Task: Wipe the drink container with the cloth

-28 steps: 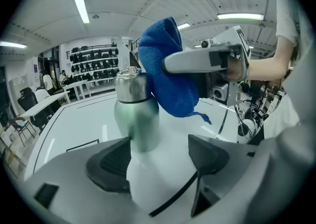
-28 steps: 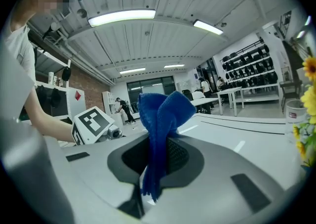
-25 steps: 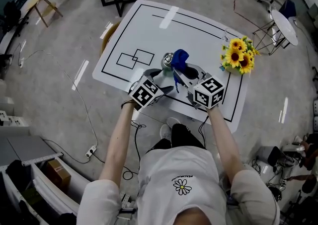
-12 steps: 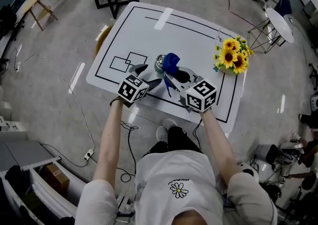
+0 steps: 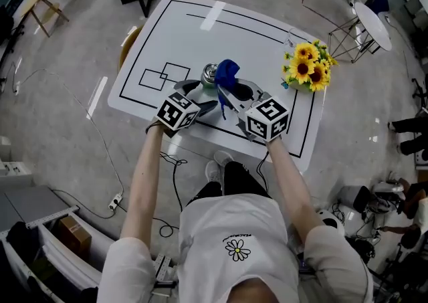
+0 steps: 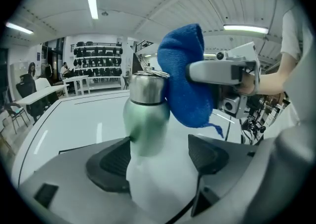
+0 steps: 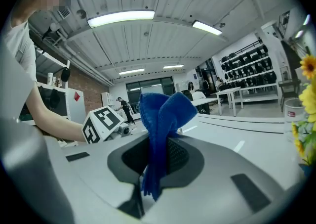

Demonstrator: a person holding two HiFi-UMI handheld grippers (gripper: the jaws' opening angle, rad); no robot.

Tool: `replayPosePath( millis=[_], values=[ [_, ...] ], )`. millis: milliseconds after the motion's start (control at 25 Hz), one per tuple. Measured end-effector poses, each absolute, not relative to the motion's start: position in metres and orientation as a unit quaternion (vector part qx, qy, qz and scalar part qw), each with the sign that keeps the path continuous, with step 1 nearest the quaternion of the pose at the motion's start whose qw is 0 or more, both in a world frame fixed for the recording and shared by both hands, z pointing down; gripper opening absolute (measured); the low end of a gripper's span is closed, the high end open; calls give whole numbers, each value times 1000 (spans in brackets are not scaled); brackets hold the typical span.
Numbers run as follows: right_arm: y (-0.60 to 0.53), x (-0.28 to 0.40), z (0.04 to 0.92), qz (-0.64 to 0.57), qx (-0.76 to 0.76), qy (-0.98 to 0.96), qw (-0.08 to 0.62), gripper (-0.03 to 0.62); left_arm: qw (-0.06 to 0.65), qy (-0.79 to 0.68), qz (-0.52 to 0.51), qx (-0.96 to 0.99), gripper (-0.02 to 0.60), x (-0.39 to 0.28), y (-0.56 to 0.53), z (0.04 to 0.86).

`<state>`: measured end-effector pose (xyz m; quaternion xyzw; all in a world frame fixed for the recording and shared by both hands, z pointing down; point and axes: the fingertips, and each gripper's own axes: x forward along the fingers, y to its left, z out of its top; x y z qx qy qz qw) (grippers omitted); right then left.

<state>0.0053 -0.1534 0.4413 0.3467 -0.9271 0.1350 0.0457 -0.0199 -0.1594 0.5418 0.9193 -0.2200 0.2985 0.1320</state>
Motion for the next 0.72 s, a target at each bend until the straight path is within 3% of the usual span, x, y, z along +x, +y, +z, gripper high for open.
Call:
replayPosePath(
  millis=[440,720],
  values=[
    [-151,1,443,134,346,-928,37,41,127,-192,286,930,356,-2,-128,539],
    [-153,3,442,138,348,-927,32,41,118,-224,283,925,356,-25,-162,522]
  ],
)
